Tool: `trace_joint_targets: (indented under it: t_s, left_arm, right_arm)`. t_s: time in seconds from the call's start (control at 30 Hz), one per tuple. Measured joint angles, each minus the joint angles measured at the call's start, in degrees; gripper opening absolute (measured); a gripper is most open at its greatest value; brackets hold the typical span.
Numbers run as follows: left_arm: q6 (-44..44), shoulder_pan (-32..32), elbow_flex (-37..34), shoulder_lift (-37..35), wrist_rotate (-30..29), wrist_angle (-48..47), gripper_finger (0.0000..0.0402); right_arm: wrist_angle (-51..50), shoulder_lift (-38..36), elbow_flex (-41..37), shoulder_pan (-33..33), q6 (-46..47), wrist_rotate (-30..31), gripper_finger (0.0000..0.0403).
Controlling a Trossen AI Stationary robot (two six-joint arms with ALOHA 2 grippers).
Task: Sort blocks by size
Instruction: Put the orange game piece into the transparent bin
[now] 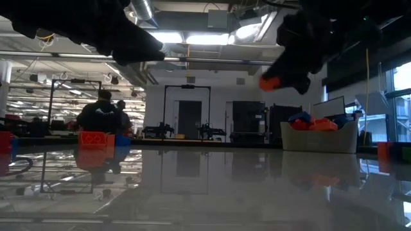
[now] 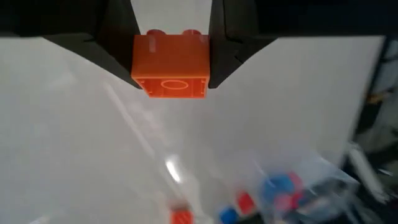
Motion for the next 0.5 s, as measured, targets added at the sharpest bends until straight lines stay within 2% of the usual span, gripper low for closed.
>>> trace_joint_targets:
  t_s: [0.23,0.37,0.5]
  left_arm:
    - [14.8,0.0,3.2,10.2,0.0,12.2,0.0224]
    - [23.3,0.0,7.2,16.1,-1.3,14.9,0.0224]
    - [27.1,0.0,11.8,20.6,-4.2,15.2,0.0224]
  right_arm:
    - [12.6,4.9,0.0,0.0,5.4,-5.4,0.0148]
    - [19.5,7.1,0.0,0.0,8.6,-8.2,0.0141]
    - [24.4,8.5,0.0,0.0,11.0,-8.2,0.0143]
